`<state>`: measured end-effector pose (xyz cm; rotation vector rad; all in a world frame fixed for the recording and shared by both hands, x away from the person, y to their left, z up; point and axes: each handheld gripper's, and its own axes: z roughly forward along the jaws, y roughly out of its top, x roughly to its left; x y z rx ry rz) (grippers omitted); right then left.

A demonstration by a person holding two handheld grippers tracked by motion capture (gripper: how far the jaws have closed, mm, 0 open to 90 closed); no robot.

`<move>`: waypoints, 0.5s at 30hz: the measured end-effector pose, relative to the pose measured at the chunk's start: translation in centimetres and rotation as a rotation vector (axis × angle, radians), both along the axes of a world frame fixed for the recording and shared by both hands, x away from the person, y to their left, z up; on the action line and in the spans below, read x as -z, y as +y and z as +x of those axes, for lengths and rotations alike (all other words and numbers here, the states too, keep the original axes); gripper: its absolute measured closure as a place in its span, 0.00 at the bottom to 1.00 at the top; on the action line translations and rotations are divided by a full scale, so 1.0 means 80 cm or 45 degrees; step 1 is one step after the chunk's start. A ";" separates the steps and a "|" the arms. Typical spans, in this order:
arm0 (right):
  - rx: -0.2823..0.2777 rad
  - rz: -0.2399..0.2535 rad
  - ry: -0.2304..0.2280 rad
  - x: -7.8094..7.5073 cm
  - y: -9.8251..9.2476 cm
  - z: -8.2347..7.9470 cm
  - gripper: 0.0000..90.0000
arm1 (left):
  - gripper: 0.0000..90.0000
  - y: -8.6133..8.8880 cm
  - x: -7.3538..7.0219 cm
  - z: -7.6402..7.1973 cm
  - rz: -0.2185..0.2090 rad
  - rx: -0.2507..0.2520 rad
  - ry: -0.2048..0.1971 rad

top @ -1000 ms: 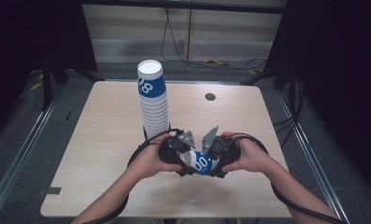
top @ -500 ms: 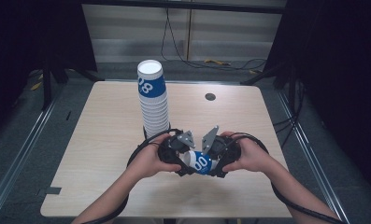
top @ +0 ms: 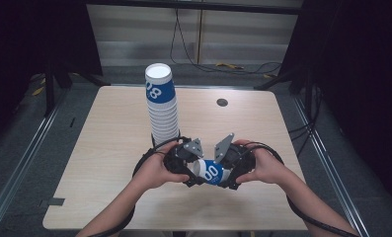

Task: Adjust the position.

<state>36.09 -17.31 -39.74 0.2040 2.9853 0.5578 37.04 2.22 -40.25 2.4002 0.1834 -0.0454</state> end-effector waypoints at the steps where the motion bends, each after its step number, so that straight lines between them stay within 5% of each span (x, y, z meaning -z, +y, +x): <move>1: 0.006 0.011 0.009 0.001 -0.002 0.000 0.14 | 0.33 0.001 -0.001 0.000 -0.012 -0.002 0.009; 15: 0.104 0.230 0.021 0.010 -0.036 0.003 0.15 | 0.33 0.020 0.003 0.004 -0.072 -0.049 0.027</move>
